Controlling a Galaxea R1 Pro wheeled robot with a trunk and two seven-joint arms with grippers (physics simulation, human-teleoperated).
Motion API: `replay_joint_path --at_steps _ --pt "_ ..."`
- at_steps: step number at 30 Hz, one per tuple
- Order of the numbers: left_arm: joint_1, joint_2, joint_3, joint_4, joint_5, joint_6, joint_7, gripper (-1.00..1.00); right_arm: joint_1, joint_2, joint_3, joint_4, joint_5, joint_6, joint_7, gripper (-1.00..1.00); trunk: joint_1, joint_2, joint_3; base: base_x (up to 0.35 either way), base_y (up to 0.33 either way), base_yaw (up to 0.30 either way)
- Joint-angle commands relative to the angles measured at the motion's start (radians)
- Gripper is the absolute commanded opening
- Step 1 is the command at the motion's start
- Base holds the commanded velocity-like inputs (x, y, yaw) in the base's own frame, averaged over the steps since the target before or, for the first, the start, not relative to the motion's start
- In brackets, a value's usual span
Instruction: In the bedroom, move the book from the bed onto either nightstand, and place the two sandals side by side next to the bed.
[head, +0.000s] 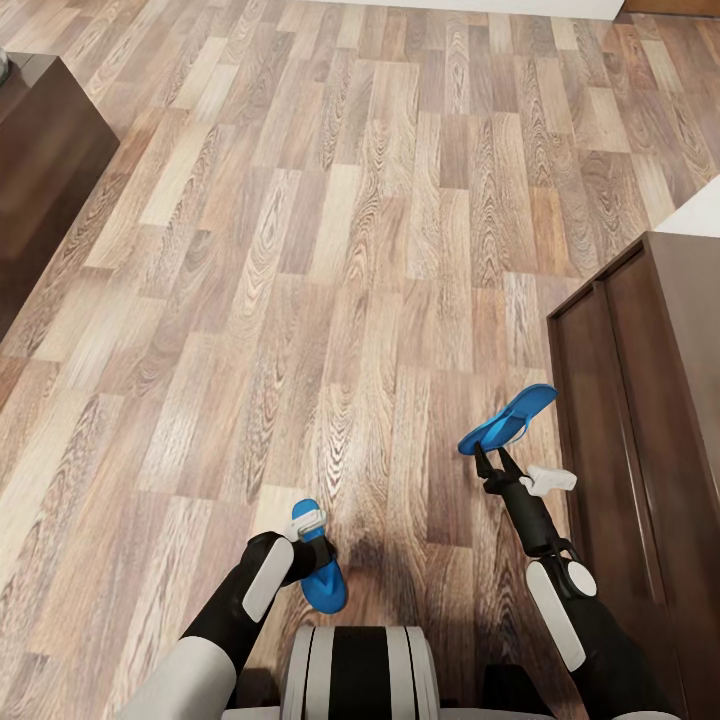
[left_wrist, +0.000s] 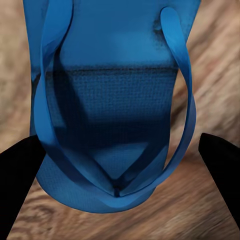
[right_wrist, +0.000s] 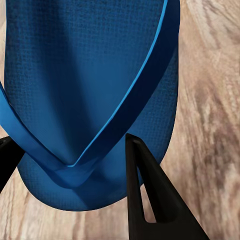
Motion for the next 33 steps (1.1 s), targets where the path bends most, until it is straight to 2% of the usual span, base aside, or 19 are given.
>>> replay_joint_path --at_steps 1,10,33 --pt "0.000 0.000 -0.001 -0.001 0.007 0.003 0.009 -1.00 0.000 0.000 -0.001 0.001 -0.011 -0.001 0.008 -1.00 0.000 0.000 0.000 0.000 0.000 0.000" --pt "0.000 0.000 -0.001 -0.002 0.007 0.003 0.010 -1.00 0.000 0.000 -0.001 0.001 -0.011 -0.001 0.008 -1.00 0.000 0.000 0.000 0.000 0.000 0.000" --pt "0.000 0.000 -0.001 -0.003 0.008 0.009 0.009 -1.00 0.000 0.000 -0.001 0.018 -0.011 -0.001 0.008 -1.00 -0.010 0.005 0.088 0.000 0.000 0.000"
